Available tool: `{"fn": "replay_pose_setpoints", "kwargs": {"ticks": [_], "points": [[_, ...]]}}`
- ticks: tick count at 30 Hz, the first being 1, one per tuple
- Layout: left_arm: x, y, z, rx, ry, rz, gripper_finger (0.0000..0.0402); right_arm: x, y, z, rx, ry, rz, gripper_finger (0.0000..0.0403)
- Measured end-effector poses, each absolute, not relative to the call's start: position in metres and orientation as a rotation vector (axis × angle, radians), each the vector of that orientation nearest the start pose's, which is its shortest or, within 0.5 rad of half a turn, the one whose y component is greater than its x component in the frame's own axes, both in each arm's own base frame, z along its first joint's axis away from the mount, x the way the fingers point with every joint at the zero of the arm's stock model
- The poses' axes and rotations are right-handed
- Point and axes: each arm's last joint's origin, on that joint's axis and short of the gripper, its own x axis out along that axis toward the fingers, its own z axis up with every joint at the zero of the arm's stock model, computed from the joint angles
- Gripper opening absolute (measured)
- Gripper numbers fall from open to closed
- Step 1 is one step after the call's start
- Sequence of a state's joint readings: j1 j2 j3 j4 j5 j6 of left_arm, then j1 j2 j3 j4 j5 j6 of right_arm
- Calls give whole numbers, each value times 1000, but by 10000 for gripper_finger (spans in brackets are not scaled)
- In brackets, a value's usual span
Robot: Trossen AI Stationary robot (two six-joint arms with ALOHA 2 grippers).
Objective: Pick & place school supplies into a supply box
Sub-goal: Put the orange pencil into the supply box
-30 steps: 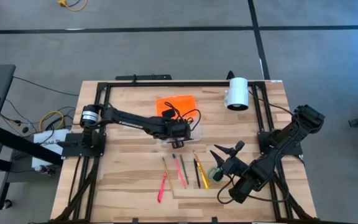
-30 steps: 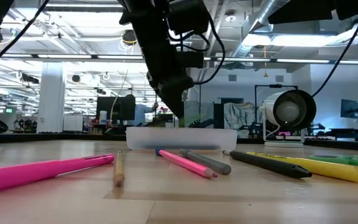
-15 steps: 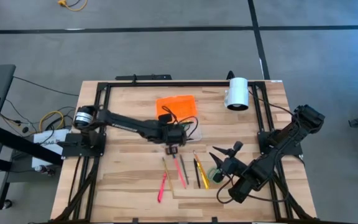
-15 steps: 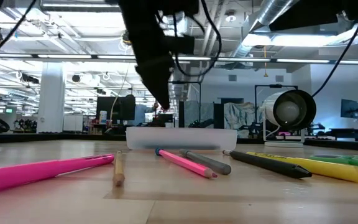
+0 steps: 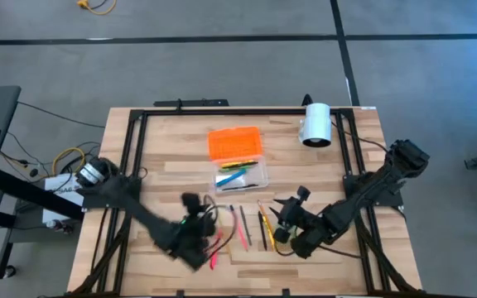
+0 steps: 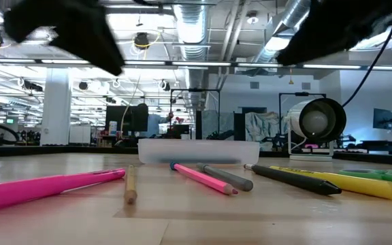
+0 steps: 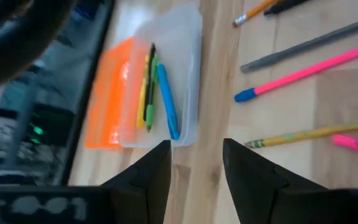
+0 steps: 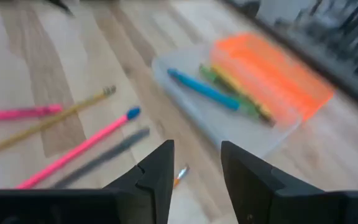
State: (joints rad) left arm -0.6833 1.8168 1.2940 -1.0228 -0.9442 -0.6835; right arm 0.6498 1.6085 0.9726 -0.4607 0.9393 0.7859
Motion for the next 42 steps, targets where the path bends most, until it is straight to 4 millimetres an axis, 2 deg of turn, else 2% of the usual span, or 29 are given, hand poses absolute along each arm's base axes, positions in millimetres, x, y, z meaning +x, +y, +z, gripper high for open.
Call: {"fn": "replay_pose_setpoints", "kwargs": {"ticks": [3,7,13,20,27,33,37,42], "points": [[241,-206,189,531,770,545,137,265,161,183,2,653,-501,127],[210,-219,175,590,598,545,137,279,152,163,91,775,-467,127],[188,-230,176,667,529,501,137,293,136,144,156,842,-503,127],[181,-231,177,657,523,498,137,303,123,139,254,872,-507,127],[180,-230,177,645,546,502,137,303,124,138,258,868,-508,127],[180,-230,177,643,546,502,137,309,126,124,254,874,-519,127],[180,-230,177,640,546,504,137,308,123,108,237,925,-545,127],[180,-229,177,636,545,505,137,309,123,106,243,929,-552,127]]}}
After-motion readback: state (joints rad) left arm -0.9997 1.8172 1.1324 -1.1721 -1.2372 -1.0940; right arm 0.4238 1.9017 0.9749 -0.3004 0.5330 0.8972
